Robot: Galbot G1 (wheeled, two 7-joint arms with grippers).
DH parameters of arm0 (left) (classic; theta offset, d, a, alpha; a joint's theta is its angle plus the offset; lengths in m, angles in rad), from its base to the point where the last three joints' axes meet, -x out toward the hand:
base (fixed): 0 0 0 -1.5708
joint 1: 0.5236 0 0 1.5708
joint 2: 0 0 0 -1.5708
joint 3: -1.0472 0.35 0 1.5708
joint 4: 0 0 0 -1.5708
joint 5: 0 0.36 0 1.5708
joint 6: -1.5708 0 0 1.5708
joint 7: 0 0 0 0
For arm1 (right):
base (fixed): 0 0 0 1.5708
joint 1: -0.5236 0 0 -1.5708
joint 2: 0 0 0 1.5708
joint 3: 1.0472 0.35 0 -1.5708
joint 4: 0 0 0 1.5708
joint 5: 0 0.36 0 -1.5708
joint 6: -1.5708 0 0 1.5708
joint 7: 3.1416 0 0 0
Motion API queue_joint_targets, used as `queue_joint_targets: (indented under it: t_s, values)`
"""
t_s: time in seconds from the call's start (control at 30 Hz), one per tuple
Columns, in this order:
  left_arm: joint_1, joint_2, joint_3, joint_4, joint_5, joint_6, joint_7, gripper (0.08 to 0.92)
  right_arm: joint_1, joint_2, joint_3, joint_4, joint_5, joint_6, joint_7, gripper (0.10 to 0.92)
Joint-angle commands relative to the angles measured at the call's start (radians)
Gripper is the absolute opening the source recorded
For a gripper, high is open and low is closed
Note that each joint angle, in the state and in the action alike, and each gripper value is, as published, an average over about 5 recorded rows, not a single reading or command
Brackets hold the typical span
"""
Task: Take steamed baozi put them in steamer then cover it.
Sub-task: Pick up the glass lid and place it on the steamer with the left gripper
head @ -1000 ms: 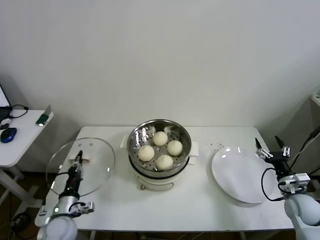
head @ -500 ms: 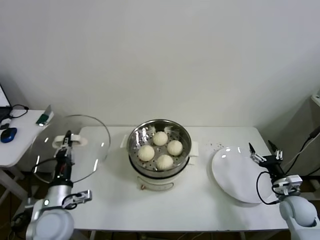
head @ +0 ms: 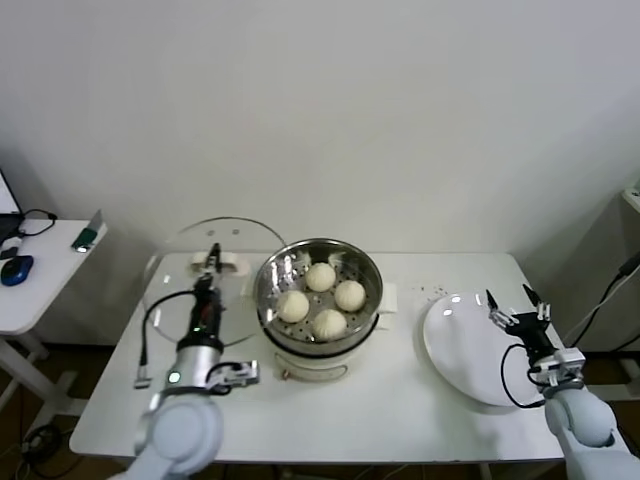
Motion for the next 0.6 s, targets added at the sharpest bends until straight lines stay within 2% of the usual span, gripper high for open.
queue_joint_targets:
  t_s: [0.03,0.3,0.6]
  values:
    - [-0.236,-0.144,0.336,0.102,0.122,0.112,0.186,0.147,0.023,0.008,-0.013,-0.04,-0.023,0.001,0.0,0.823]
    - [-0.277,-0.312,0.343,0.247,0.162,0.112,0.186,0.147,0.028,0.012,-0.005,-0.057,-0.035,0.004,0.0,0.823]
    - [-0.282,-0.393,0.318,0.355,0.182,0.112,0.177,0.147,0.03,0.018,-0.001,-0.059,-0.046,0.008,-0.001,0.823]
